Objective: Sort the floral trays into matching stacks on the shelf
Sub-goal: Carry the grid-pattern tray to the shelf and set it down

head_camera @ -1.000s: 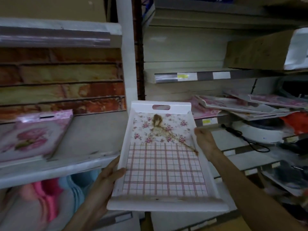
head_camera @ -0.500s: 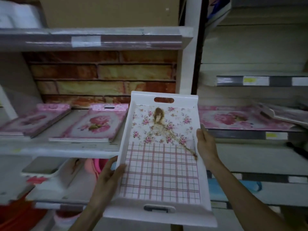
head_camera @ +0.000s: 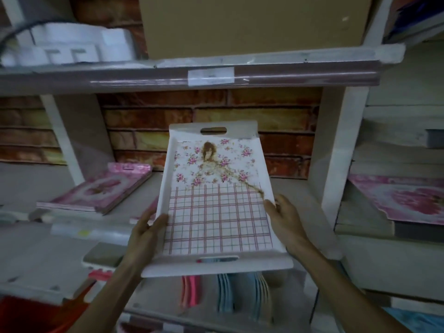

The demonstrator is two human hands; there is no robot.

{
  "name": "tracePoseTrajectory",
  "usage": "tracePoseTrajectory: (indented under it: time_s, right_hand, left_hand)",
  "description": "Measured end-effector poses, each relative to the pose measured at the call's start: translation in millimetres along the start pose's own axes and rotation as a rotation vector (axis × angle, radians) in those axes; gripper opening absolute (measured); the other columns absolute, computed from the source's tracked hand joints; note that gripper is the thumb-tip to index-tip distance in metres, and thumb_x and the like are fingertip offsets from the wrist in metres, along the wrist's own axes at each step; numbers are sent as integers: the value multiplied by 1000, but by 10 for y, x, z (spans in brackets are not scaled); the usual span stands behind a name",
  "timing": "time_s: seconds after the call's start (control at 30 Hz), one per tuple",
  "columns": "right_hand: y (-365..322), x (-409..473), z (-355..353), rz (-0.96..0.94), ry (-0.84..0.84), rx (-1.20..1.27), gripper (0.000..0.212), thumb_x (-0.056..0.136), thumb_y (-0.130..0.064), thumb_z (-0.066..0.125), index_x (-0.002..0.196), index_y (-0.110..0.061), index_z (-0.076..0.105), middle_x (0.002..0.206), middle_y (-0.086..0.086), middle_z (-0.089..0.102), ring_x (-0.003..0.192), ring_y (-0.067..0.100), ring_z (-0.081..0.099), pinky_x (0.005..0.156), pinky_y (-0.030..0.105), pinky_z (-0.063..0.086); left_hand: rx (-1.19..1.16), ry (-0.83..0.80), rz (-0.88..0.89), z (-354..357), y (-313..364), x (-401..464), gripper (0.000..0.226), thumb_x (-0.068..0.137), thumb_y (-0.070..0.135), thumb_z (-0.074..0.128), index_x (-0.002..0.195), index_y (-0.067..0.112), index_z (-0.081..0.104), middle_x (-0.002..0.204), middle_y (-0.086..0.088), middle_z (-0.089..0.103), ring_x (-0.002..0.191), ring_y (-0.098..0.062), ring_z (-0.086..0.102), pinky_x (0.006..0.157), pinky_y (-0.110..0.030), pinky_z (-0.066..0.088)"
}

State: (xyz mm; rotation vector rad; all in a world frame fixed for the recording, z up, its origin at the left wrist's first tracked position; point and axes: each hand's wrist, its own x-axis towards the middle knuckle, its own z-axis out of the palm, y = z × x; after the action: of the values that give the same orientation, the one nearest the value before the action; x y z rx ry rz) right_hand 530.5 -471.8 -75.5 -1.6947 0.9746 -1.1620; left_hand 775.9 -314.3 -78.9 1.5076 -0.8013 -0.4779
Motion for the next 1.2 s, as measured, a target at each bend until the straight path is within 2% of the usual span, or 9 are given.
tracePoseTrajectory:
  time_s: [0.1, 0.17, 0.27, 0.43, 0.63, 0.77, 0.9, 1.07, 1.2]
  right_hand:
    - [-41, 165, 326, 5, 1, -2, 16, 99, -19, 51, 114, -15, 57, 96, -3, 69, 86, 16, 67, 71, 27, 54]
    - [-56, 274, 522, 19, -3, 15, 18, 98, -17, 52, 116, -16, 56, 98, -7, 68, 90, 15, 67, 76, 30, 54]
    - [-69, 442, 794, 24, 14, 11, 17, 98, -14, 52, 114, -17, 56, 94, -10, 67, 82, 10, 64, 70, 23, 52]
    - [-62, 720, 1203, 12, 52, -83, 13, 98, -9, 48, 103, -15, 59, 83, -8, 62, 68, 4, 54, 52, 5, 42]
    - [47, 957, 1509, 81, 46, -188, 16, 98, -8, 44, 96, -10, 60, 77, 3, 59, 58, 10, 48, 42, 6, 37]
    - [205, 1012, 1607, 147, 36, -242, 21, 97, -7, 44, 95, -4, 65, 74, 3, 61, 56, 7, 49, 41, 7, 36]
    - [358, 1024, 1648, 221, 37, -261, 23, 94, -3, 46, 86, 11, 62, 73, 9, 60, 54, 12, 48, 38, 9, 33]
    - [509, 1015, 1704, 261, 55, -275, 25, 92, 1, 46, 69, 2, 58, 64, 4, 59, 53, 10, 50, 41, 5, 35]
    - [569, 1008, 1729, 262, 48, -275, 24, 93, 0, 45, 88, 1, 68, 80, 4, 66, 65, 10, 60, 46, 2, 40]
  left_hand:
    - [12, -8, 0, -229, -8, 457, 23, 96, 29, 56, 117, 32, 62, 103, 4, 72, 93, -19, 69, 80, -35, 54]
    - [13, -5, 2, -339, -16, 710, 20, 96, 26, 56, 115, 28, 63, 96, 6, 71, 89, -17, 69, 73, -28, 53]
    - [55, -30, 41, -450, -30, 1044, 20, 97, 23, 54, 116, 25, 61, 92, 11, 66, 78, -6, 64, 59, -18, 45]
    - [137, -69, 41, -619, -103, 1574, 23, 96, 24, 56, 119, 26, 59, 91, 11, 65, 82, -10, 65, 59, -20, 45]
    - [315, -151, 26, -693, -286, 2050, 29, 98, 22, 53, 125, 12, 59, 98, 2, 65, 80, -8, 62, 63, -21, 47]
    - [433, -222, -2, -725, -507, 2220, 32, 97, 26, 53, 125, 10, 60, 110, -9, 68, 97, -26, 66, 89, -46, 55]
    - [556, -227, -7, -672, -687, 2341, 34, 97, 25, 55, 125, 8, 63, 113, -15, 69, 100, -30, 65, 89, -38, 53]
    - [614, -242, -3, -650, -775, 2408, 33, 96, 23, 56, 125, 7, 63, 116, -16, 69, 99, -29, 64, 85, -33, 50]
    - [625, -248, -8, -646, -828, 2438, 35, 97, 23, 55, 127, 7, 62, 119, -16, 68, 94, -25, 62, 75, -29, 50]
